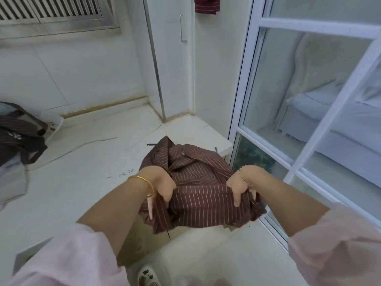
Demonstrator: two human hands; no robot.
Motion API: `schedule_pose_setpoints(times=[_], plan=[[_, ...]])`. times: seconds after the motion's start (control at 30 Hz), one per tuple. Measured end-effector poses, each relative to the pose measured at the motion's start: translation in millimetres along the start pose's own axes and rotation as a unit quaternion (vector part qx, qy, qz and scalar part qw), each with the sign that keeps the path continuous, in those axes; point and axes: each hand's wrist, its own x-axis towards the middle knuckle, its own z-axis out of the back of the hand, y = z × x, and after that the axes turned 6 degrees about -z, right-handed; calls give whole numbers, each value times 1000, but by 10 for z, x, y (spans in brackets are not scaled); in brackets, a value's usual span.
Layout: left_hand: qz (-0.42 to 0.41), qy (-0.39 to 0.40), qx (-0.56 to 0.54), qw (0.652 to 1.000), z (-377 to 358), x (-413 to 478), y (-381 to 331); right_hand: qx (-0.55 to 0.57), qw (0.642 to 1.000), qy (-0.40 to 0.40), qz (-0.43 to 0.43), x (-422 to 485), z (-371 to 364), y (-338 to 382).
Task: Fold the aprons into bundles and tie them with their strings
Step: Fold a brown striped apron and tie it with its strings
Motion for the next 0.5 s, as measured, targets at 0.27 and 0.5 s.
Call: schedule_pose_setpoints(times=[0.27, 0.5], plan=[[-2, -18, -69, 997, 38, 38, 34, -87, 976, -199, -18, -16, 192, -1], [-120, -514, 79, 845, 172, 23, 180, 118, 848, -516, 30, -90, 233, 62]])
